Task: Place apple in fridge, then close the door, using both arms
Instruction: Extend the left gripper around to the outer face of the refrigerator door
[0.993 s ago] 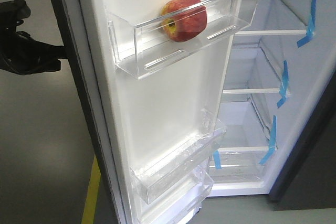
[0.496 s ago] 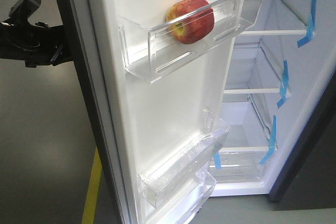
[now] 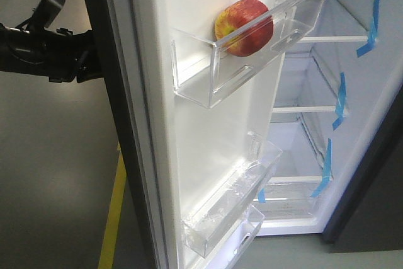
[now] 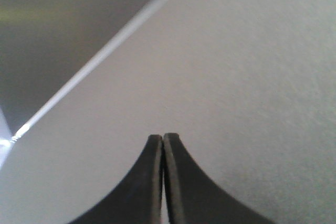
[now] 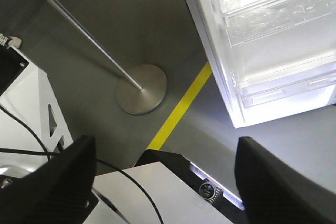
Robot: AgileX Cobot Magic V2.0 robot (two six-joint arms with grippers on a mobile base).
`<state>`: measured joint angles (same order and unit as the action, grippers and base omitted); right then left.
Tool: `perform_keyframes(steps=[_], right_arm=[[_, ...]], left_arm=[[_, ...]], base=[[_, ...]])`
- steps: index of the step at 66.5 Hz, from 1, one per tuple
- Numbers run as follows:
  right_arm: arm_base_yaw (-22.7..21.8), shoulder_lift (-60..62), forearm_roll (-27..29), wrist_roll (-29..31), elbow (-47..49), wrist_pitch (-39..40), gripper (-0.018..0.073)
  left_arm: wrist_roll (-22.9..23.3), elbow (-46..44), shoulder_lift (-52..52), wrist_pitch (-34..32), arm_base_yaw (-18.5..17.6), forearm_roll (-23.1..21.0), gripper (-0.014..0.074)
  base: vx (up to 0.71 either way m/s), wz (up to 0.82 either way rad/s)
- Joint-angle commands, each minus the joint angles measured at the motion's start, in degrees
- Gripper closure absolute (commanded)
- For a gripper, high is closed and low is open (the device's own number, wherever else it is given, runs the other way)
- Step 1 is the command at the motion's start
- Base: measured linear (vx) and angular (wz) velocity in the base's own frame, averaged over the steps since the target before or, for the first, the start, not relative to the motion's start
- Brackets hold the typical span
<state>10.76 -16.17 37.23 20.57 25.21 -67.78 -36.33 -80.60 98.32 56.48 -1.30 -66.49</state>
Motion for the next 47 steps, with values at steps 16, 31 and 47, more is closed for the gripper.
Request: perform_keyframes(steps=[16,31,47], right_arm=[[0.0,-0.6,2.3,0.6,1.4,2.1,0.0032],[0.0,-0.6,2.3,0.6,1.4,2.1,0.0032],[0.0,-0.6,2.3,0.6,1.4,2.1,0.0032]], left_arm=[[-4.0,-2.0,-2.8,1.4,-5.8,-5.9,0.0603],[-7.2,-2.0,-2.8,1.4,-10.4,-10.2,0.0603],[-11.3,-2.0,-2.8,1.2,-16.0,-14.8,0.0603]], base=[[0.00,0.00],[0.00,0.00],[0.00,0.00]])
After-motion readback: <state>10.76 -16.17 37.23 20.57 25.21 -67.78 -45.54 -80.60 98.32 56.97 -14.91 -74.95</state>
